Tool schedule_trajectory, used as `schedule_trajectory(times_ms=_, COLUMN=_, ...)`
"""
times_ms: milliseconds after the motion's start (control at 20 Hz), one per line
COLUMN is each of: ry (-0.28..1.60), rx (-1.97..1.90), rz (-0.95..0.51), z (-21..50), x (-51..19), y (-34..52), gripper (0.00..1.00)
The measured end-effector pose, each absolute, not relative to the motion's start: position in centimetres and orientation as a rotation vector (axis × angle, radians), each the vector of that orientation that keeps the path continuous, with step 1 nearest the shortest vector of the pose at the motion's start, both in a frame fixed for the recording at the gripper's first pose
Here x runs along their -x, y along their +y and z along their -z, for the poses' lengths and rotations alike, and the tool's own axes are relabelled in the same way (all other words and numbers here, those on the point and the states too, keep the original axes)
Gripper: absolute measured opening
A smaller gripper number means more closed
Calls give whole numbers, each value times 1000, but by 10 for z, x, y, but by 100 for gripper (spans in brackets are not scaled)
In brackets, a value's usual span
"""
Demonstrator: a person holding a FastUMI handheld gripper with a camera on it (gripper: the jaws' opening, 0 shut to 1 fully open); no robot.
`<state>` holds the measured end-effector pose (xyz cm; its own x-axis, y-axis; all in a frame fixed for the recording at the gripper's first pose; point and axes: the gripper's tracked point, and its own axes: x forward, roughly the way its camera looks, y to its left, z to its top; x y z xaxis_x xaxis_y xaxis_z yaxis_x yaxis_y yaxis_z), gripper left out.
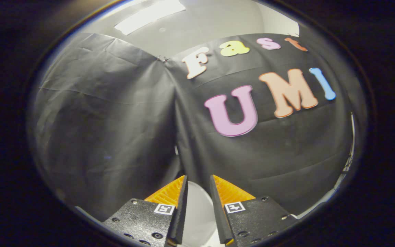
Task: Open the toilet lid.
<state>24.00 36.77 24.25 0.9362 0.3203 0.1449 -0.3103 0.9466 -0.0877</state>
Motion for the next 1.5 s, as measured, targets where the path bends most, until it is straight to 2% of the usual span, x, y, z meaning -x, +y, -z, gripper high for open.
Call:
schedule_trajectory(times_ms=400, ry=-136, rx=43, rz=-65, z=-242, x=-238, y=201, gripper=34)
schedule_trajectory(times_ms=1000, ry=-28, rx=43, rz=37, z=-216, x=-210, y=49, gripper=35)
schedule_trajectory(times_ms=1500, ry=-18, rx=38, rz=87, z=-200, x=-194, y=-18, gripper=35)
